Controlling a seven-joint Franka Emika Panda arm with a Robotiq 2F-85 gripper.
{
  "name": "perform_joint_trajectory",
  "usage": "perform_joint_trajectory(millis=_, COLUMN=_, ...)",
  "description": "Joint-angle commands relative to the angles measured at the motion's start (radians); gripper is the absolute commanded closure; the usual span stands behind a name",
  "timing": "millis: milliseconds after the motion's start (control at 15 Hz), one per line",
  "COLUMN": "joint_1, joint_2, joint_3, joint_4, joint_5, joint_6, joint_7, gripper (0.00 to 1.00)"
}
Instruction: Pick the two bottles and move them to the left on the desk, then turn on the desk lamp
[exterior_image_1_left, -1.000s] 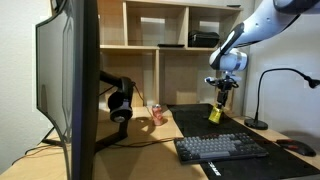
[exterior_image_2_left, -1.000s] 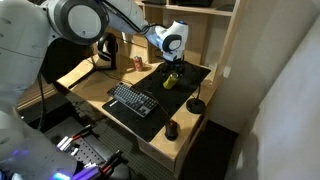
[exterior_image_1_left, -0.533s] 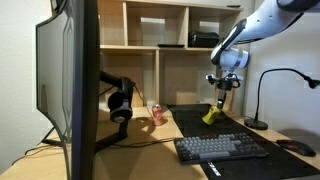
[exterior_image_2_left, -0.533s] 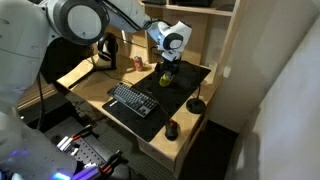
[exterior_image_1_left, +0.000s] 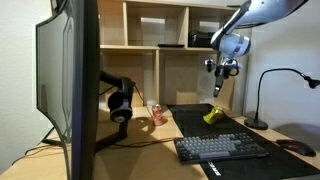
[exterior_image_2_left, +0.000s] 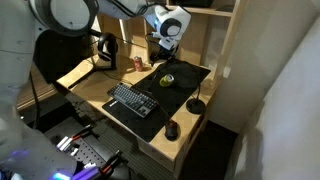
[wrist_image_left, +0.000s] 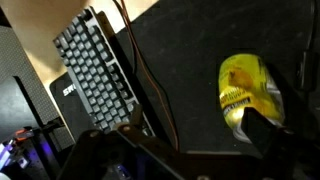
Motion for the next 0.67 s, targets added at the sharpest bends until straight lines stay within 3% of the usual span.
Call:
perform_joint_trajectory(millis=0, joint_1=0.020, joint_2=-0.162, joint_3=0.021, joint_4=-0.088, joint_5=0.031, joint_6=-0.066, joint_7=-0.036, gripper=0.00)
perform_joint_trajectory(millis=200, joint_1=0.060, joint_2=-0.208, joint_3=-0.003, joint_4=-0.096, joint_5=-0.028, joint_6=-0.050, joint_7=0.011, gripper=0.00)
perform_joint_trajectory(millis=600, joint_1=0.097, joint_2=-0.123, joint_3=-0.104, joint_4=-0.110, joint_5=-0.332, joint_6=0.139, joint_7=0.189, gripper=0.00)
